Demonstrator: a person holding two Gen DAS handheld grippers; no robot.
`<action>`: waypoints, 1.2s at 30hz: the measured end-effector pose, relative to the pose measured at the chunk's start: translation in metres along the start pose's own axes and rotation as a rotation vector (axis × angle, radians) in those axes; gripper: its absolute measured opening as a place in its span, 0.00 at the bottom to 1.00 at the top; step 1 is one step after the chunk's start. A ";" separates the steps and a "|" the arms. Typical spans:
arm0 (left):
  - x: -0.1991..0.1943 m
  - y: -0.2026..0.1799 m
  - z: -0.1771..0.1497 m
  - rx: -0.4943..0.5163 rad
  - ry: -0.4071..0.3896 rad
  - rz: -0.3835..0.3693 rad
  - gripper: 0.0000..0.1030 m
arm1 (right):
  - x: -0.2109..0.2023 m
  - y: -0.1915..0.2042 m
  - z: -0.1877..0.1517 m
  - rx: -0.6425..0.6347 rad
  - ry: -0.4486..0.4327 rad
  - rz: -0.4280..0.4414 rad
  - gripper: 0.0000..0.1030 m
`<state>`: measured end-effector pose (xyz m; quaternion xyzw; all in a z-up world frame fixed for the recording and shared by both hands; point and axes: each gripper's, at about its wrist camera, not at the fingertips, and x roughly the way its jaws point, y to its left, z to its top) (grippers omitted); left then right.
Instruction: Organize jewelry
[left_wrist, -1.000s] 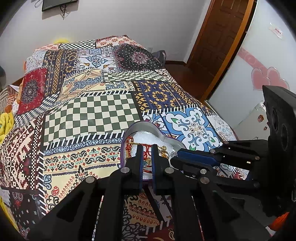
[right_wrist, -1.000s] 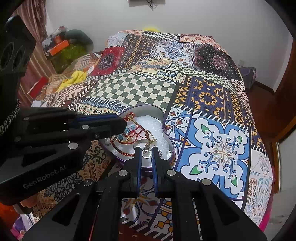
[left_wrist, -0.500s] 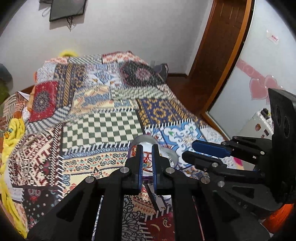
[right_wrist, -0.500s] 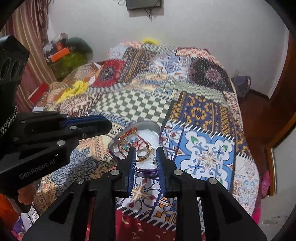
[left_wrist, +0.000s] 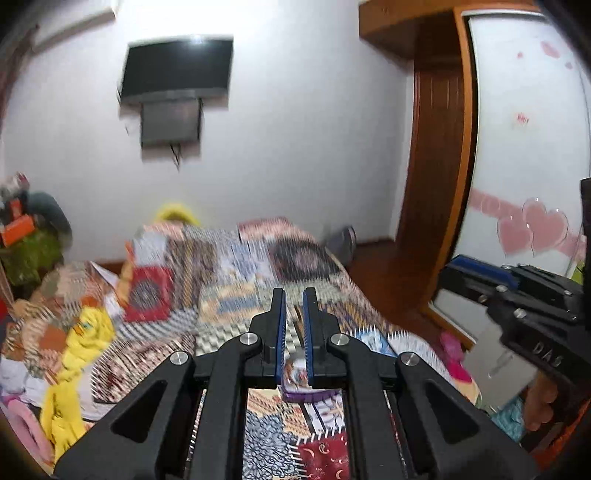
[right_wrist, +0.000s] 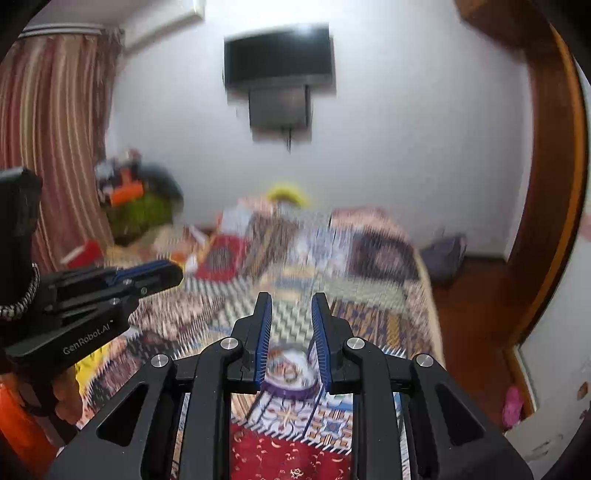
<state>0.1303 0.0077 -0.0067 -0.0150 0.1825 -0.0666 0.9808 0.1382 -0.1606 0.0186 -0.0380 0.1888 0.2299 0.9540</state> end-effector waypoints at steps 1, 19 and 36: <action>-0.017 -0.003 0.002 0.010 -0.050 0.019 0.07 | -0.014 0.003 0.003 -0.004 -0.041 -0.013 0.19; -0.104 -0.029 -0.011 0.038 -0.292 0.177 0.99 | -0.090 0.024 -0.001 0.039 -0.314 -0.164 1.00; -0.104 -0.026 -0.019 0.002 -0.260 0.180 0.99 | -0.098 0.027 -0.015 0.021 -0.292 -0.191 1.00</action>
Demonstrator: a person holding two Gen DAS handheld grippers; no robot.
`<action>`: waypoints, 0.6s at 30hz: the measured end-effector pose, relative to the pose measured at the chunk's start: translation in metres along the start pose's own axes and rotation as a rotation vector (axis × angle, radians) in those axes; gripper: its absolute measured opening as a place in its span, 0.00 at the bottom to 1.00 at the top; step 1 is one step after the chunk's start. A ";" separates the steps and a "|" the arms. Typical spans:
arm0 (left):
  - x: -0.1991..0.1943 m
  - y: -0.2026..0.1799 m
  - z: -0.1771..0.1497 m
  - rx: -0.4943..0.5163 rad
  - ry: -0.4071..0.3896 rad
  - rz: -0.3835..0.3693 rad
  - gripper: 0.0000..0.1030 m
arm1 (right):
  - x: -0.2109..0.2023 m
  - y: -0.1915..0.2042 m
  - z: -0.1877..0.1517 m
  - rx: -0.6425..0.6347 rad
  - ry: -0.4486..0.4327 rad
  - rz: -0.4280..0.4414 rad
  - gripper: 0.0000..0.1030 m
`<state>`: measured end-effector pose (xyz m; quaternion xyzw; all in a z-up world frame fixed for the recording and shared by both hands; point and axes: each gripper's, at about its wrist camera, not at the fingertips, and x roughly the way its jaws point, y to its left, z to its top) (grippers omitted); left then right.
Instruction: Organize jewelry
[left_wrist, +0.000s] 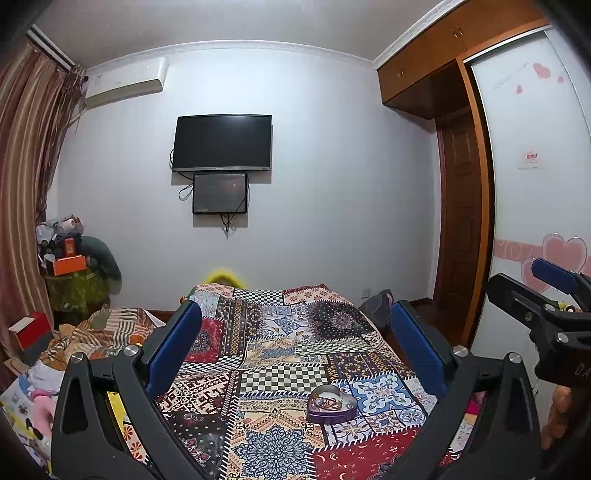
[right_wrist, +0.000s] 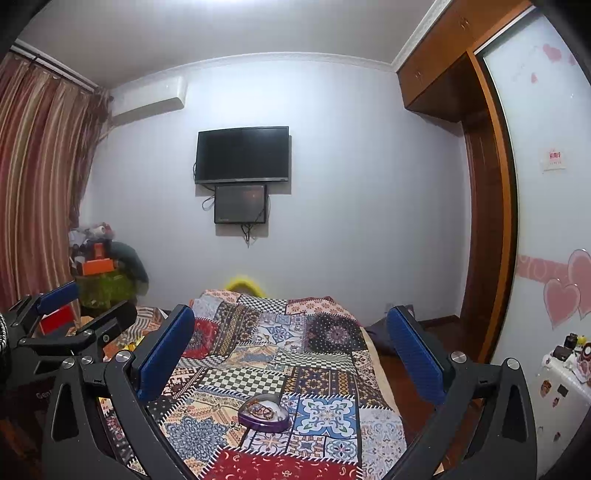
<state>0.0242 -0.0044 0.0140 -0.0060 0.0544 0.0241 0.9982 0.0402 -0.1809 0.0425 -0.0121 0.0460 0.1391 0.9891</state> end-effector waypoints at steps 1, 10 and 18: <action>0.001 0.000 -0.001 0.000 0.002 0.002 0.99 | 0.000 -0.001 0.000 -0.001 0.002 0.000 1.00; 0.007 0.001 -0.004 -0.007 0.019 0.003 0.99 | -0.001 -0.001 -0.001 -0.001 0.018 -0.002 1.00; 0.010 0.003 -0.006 -0.021 0.030 0.002 0.99 | 0.001 0.000 0.000 -0.002 0.032 -0.001 1.00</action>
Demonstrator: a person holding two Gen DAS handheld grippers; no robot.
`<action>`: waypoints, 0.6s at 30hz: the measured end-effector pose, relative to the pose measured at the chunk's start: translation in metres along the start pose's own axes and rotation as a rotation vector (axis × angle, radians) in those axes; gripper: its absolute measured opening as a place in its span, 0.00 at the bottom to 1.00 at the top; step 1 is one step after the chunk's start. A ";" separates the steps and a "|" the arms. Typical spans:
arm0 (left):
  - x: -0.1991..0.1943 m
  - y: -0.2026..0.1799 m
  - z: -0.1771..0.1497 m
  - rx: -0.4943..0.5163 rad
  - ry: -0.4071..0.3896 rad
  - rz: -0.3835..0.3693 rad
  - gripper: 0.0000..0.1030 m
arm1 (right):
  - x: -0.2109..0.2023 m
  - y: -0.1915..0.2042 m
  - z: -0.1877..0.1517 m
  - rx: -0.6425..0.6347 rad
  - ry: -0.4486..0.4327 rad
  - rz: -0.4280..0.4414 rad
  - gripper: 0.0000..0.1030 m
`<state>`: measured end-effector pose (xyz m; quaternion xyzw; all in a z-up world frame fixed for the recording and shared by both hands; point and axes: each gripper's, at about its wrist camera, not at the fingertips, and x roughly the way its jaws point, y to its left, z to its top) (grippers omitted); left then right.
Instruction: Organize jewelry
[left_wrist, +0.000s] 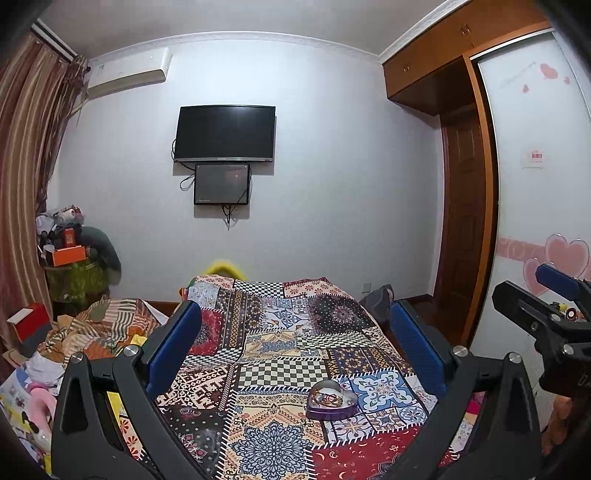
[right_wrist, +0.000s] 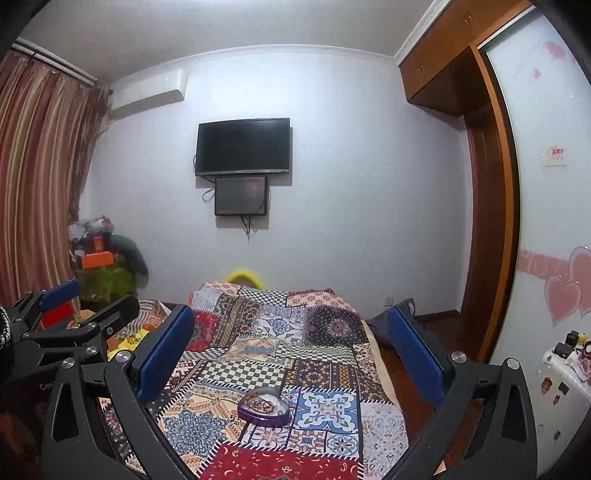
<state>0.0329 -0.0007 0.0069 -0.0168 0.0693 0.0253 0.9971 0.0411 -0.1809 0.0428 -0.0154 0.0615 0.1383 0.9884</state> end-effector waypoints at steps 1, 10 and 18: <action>0.000 0.000 0.000 0.000 0.001 0.000 0.99 | 0.001 0.000 0.001 0.000 0.001 0.000 1.00; 0.001 0.000 0.000 -0.004 0.009 -0.013 0.99 | 0.002 -0.002 0.000 0.008 0.015 0.004 1.00; 0.001 0.002 0.003 -0.011 0.015 -0.033 0.99 | 0.002 -0.003 0.000 0.011 0.018 0.005 1.00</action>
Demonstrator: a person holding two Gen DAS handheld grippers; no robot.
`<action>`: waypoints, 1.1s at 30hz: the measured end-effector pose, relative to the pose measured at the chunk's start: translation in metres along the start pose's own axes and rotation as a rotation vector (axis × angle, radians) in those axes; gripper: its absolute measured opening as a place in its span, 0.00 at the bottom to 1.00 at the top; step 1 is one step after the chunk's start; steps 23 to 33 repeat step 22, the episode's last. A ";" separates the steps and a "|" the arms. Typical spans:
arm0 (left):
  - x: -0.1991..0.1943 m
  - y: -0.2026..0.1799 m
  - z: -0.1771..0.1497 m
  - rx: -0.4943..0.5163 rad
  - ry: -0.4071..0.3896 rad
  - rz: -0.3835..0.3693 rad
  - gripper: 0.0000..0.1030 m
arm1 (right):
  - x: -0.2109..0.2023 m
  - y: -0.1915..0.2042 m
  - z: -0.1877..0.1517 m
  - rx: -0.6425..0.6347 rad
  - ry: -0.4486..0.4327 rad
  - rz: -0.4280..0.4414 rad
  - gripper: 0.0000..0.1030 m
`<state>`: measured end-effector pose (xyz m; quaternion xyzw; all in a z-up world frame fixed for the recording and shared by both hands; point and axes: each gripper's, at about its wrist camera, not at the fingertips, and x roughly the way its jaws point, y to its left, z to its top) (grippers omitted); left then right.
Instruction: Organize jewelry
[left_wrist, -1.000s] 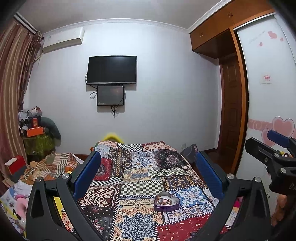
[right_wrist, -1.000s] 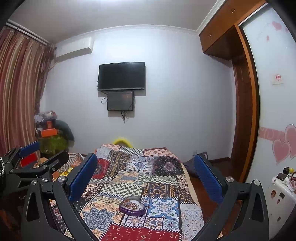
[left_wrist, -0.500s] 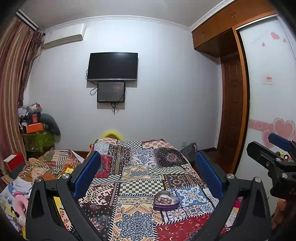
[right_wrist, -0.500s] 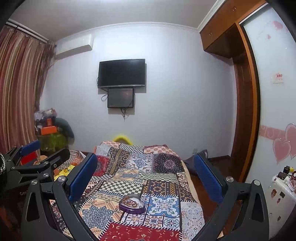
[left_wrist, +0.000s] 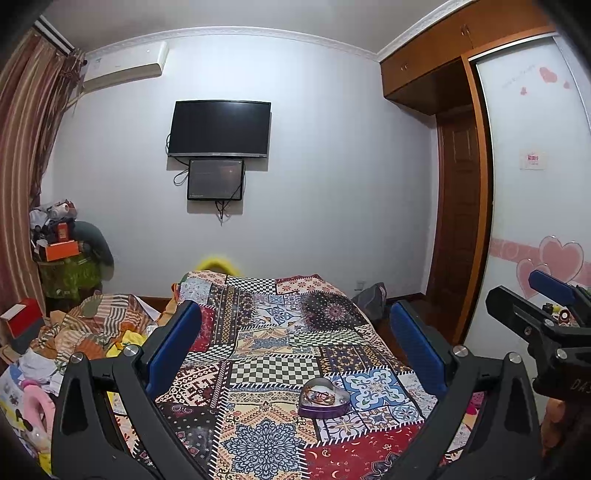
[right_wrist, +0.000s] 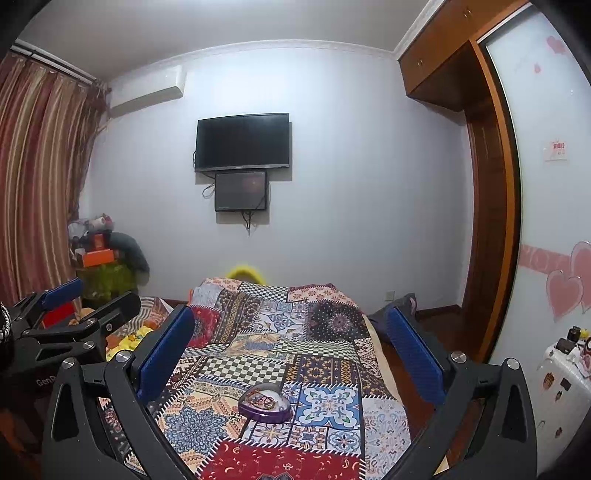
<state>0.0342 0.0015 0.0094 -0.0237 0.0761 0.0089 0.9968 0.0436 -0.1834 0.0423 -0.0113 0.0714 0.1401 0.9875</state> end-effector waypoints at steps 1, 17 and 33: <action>0.000 0.000 0.001 0.002 0.002 -0.003 0.99 | 0.000 -0.001 0.000 0.001 0.000 0.000 1.00; 0.003 0.004 -0.001 -0.019 0.012 -0.016 0.99 | 0.003 -0.001 0.001 0.012 0.002 -0.001 1.00; 0.007 0.005 -0.004 -0.019 0.021 -0.013 0.99 | 0.006 -0.001 -0.001 0.015 0.010 -0.002 1.00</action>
